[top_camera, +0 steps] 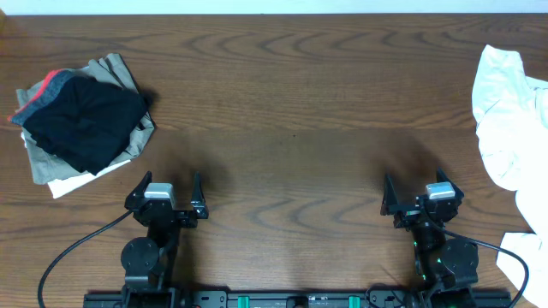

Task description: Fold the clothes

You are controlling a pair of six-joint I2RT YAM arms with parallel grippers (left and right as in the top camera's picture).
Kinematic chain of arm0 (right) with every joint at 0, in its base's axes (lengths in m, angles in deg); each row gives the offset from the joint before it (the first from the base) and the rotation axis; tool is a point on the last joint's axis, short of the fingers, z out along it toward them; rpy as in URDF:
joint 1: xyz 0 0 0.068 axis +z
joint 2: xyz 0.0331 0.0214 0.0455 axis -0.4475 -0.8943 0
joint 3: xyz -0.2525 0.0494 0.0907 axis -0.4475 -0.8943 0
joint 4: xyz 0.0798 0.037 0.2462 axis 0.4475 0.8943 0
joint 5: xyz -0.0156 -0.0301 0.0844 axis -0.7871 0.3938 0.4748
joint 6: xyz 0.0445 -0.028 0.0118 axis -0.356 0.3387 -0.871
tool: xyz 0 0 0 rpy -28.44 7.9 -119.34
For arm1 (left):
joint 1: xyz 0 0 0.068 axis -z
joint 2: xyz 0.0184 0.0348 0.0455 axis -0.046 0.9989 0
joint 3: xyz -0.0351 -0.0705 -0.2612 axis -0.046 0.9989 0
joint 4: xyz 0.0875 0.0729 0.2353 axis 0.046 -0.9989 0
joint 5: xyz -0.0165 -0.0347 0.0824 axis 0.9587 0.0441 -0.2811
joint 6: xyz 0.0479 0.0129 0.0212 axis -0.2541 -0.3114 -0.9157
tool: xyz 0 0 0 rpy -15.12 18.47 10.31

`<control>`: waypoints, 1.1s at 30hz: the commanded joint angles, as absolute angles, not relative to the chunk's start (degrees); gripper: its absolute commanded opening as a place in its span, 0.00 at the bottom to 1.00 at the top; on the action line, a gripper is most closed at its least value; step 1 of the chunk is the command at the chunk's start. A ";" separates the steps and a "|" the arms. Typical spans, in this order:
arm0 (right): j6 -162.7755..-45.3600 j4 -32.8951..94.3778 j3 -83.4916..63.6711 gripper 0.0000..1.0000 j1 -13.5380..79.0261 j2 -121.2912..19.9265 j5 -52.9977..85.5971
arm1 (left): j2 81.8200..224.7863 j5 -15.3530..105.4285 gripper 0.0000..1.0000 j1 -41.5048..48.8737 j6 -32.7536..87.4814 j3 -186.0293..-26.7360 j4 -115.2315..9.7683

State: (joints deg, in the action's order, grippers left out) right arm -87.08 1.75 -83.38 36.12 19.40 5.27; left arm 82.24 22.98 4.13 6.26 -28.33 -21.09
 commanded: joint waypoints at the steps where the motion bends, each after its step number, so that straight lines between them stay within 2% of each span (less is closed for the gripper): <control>1: -86.45 2.01 -83.47 0.99 35.60 19.71 5.49 | 81.89 22.72 0.98 3.83 5.91 -26.74 -21.88; 17: -86.52 2.08 -83.47 0.99 35.60 19.60 6.37 | 81.89 22.72 0.98 3.83 5.93 -26.74 -21.88; 23: -91.41 2.14 -83.38 0.99 35.60 18.99 6.37 | 81.89 22.74 0.98 3.83 7.33 -26.74 -21.86; 27: -91.83 7.10 -80.63 0.99 35.60 18.22 4.60 | 81.91 26.55 0.98 3.83 16.29 -27.83 -22.78; 33: -91.83 18.71 -71.40 0.99 35.57 13.04 -0.41 | 84.71 32.56 0.98 3.83 22.13 -33.45 -26.49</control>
State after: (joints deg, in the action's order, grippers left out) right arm -90.84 16.68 -76.24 36.12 15.38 3.13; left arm 83.18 28.45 4.13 17.34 -30.19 -24.96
